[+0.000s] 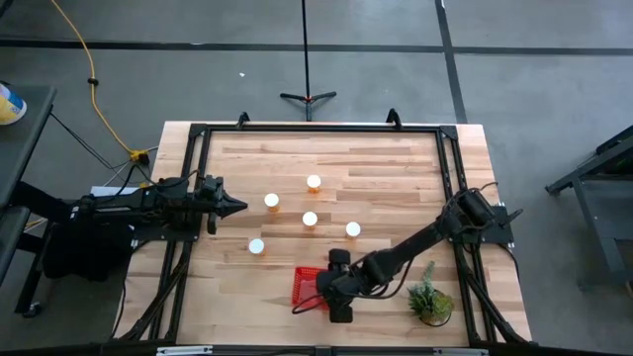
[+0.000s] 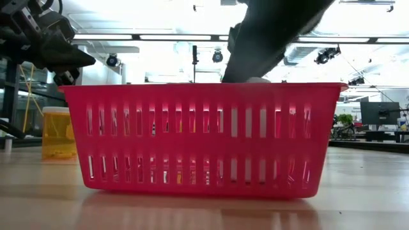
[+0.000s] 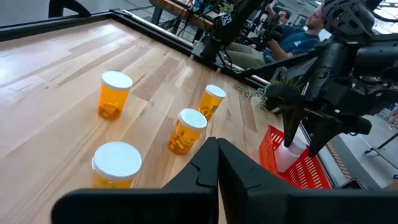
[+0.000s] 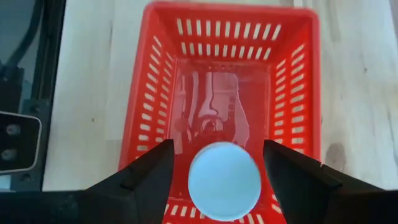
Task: Pick and place pill bottles into a basket
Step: Put the white pill bottle into the red basket, then put the orange pill bottle into the red basket
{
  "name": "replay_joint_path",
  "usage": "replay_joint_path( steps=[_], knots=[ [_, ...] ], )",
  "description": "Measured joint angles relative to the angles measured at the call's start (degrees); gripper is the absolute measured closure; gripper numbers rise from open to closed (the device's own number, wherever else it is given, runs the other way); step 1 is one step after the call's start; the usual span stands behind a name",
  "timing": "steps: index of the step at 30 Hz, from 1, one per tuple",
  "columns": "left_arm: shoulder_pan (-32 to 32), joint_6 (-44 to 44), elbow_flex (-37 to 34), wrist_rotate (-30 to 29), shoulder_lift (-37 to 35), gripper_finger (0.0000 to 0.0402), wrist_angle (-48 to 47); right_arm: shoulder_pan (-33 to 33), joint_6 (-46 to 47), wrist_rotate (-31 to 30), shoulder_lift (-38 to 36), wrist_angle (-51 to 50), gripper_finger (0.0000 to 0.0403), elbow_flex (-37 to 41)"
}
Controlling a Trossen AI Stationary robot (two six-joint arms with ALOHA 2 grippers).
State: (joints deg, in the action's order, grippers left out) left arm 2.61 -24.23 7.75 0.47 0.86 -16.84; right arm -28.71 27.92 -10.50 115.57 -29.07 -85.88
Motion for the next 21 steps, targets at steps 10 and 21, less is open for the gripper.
replay_joint_path(
  steps=[10,21],
  knots=[
    [0.00,0.37,0.00,0.24,0.01,0.0377,0.00,2.93,0.04,0.42,-0.02,-11.38,0.0166,-8.56],
    [0.00,0.26,0.00,1.36,0.02,0.0379,0.00,7.13,-3.34,-4.26,-0.54,-19.42,0.0167,-19.16]
  ],
)
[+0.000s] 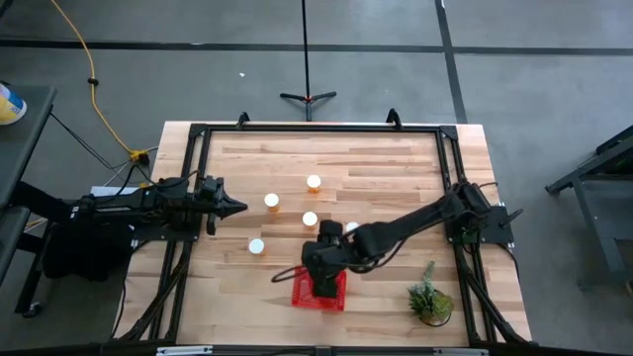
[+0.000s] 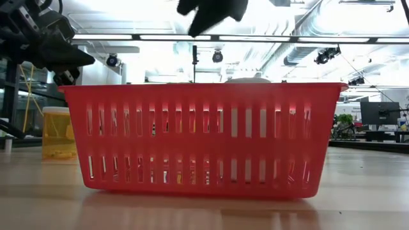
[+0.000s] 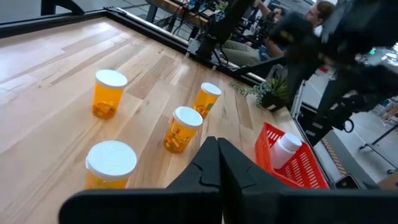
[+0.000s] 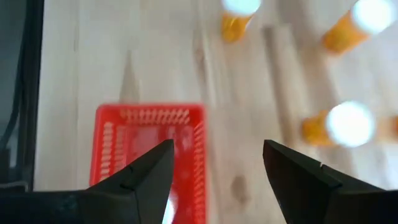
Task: Pick and place pill bottles into a basket
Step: Put the orange pill bottle into the red basket
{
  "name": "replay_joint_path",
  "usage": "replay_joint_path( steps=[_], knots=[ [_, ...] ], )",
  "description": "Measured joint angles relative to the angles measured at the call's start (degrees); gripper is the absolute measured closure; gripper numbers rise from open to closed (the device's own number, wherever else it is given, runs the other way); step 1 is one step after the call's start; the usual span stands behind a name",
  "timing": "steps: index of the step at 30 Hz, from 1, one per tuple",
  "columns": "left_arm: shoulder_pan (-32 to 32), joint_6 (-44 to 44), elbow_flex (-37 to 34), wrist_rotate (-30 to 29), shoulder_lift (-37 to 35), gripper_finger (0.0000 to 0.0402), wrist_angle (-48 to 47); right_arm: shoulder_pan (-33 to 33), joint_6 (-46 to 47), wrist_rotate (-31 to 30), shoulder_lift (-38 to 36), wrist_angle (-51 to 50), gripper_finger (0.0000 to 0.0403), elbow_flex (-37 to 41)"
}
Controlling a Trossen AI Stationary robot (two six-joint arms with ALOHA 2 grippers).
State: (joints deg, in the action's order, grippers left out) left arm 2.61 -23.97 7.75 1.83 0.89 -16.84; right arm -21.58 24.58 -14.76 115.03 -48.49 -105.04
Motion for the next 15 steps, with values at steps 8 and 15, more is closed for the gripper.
replay_joint_path(
  steps=[8,15],
  knots=[
    [0.00,-0.66,0.00,-0.69,-0.01,0.0315,0.02,3.59,-1.28,-1.75,-7.61,-0.97,0.0167,-1.53],
    [0.00,-0.97,0.00,-0.70,-0.01,0.0297,0.00,7.31,-1.94,-3.52,-14.99,-7.94,0.0167,-1.57]
  ],
)
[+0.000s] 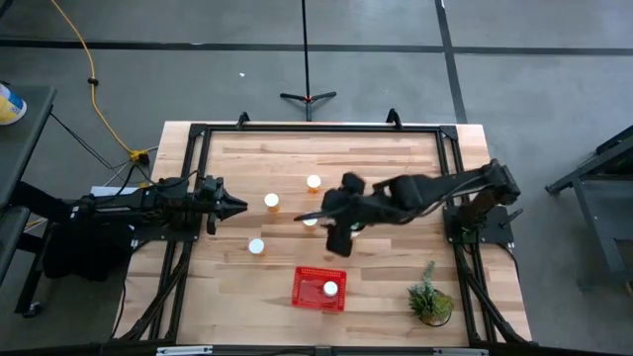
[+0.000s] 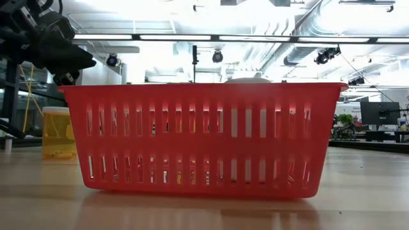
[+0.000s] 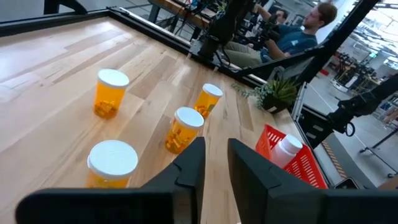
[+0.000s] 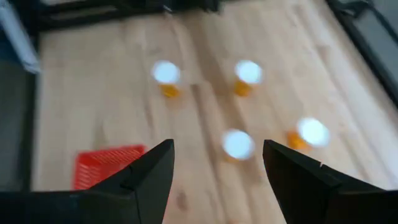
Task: Pick and place pill bottles into a basket
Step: Put the orange pill bottle into the red basket
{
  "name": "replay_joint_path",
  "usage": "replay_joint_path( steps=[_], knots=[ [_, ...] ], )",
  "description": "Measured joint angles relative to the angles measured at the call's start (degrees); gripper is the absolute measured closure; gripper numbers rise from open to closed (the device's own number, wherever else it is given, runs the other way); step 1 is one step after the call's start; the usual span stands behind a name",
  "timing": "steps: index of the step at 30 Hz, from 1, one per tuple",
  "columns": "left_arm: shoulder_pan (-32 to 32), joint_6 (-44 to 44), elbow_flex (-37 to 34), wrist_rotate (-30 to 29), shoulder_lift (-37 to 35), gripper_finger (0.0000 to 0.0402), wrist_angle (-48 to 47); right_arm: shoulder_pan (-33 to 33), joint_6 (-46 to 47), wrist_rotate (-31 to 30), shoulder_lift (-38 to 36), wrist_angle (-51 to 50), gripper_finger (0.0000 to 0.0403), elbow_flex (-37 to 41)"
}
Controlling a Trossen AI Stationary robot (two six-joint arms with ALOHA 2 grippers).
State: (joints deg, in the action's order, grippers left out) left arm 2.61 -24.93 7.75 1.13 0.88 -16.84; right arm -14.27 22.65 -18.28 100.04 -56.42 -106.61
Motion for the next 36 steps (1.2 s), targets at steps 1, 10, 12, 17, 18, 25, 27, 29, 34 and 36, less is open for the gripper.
replay_joint_path(
  steps=[1,10,12,17,18,25,27,29,34,36],
  knots=[
    [0.00,-0.20,0.00,0.00,-0.01,0.0298,0.00,0.51,-0.52,-0.77,-0.54,-2.02,0.0167,0.00],
    [0.00,-0.87,0.00,-0.02,0.01,0.0305,-0.04,6.39,-4.89,2.39,-2.44,-14.24,0.0167,0.65],
    [0.00,-0.87,0.00,-0.02,0.01,0.0305,-0.03,7.83,-6.32,4.36,-2.43,-13.78,0.0166,1.98],
    [0.00,-0.91,0.00,-0.22,0.00,0.0305,-0.04,11.73,-9.75,6.40,-3.69,-13.41,0.0166,7.80],
    [0.00,-0.92,0.00,-0.35,0.00,0.0305,-0.05,12.62,-10.22,7.82,-4.22,-12.81,0.0166,9.65],
    [0.00,-2.63,0.00,-4.62,0.00,0.0305,-0.04,17.56,-10.81,17.77,-9.81,-1.59,0.0166,24.89],
    [0.00,-2.73,0.00,-5.27,0.00,0.0305,-0.04,18.15,-11.39,22.28,-10.85,2.18,0.0165,28.76],
    [0.00,-2.73,0.00,-5.96,0.01,0.0305,-0.07,18.55,-12.01,25.66,-11.35,4.14,0.0162,31.42],
    [0.01,-2.70,0.00,-7.31,-0.01,0.0305,-0.09,18.76,-11.62,26.29,-11.40,5.48,0.0158,33.32],
    [0.00,-2.68,0.00,-7.61,-0.01,0.0305,-0.18,18.76,-10.82,25.78,-11.42,5.53,0.0159,33.38]
  ],
)
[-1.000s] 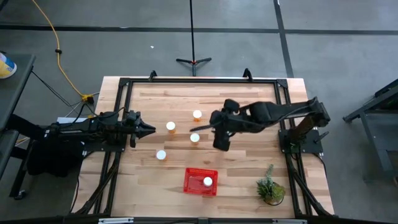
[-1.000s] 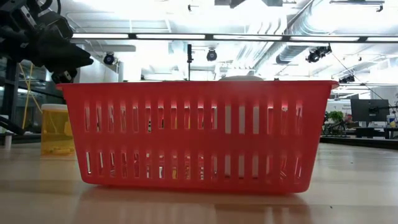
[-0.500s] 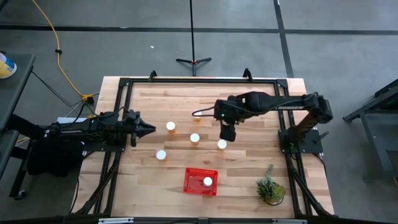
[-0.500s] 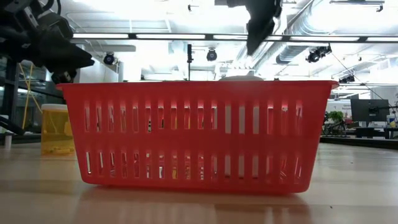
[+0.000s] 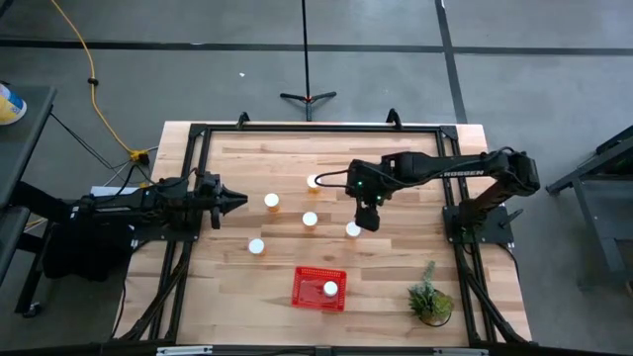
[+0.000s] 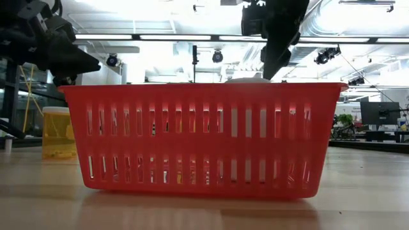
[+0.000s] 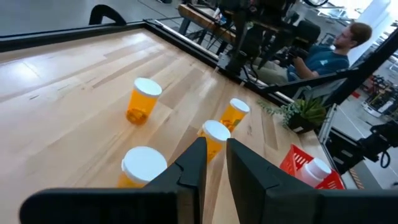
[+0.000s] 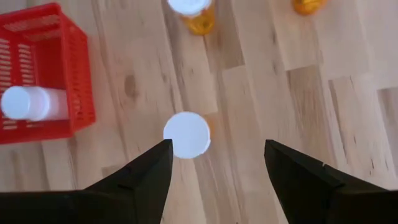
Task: Pick and place pill bottles into a basket
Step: Put the orange pill bottle into the red basket
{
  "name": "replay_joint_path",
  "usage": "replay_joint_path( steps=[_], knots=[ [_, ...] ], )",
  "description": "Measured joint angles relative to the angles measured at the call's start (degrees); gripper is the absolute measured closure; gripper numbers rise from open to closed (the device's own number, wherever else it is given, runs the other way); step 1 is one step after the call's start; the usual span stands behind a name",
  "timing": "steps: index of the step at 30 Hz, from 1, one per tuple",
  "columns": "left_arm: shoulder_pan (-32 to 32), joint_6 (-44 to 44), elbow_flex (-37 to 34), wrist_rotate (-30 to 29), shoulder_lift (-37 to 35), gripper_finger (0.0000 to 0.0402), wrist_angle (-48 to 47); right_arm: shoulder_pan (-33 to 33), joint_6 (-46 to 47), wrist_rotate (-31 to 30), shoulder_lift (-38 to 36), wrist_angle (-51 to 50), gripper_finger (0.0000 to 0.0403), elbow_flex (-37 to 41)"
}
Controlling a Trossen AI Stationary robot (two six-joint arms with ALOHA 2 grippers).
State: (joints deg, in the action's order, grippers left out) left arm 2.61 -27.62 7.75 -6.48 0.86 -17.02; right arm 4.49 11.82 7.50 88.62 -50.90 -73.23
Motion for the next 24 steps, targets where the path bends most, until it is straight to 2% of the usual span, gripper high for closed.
replay_joint_path(
  steps=[13,18,21,24],
  knots=[
    [0.01,0.28,0.00,-0.41,0.00,0.0305,-4.05,-0.02,10.13,-1.24,0.41,6.27,0.0153,0.00],
    [0.01,0.28,0.00,-0.81,0.00,0.0305,-3.68,-0.02,8.52,-0.16,0.42,6.30,0.0106,0.00],
    [0.02,0.28,0.00,-0.81,0.00,0.0305,-3.71,-0.37,8.71,2.73,0.42,6.25,0.0073,0.00],
    [0.02,0.28,0.00,-0.95,0.02,0.0305,-3.73,-2.11,8.38,0.10,0.61,6.15,0.0056,-0.02]
  ],
)
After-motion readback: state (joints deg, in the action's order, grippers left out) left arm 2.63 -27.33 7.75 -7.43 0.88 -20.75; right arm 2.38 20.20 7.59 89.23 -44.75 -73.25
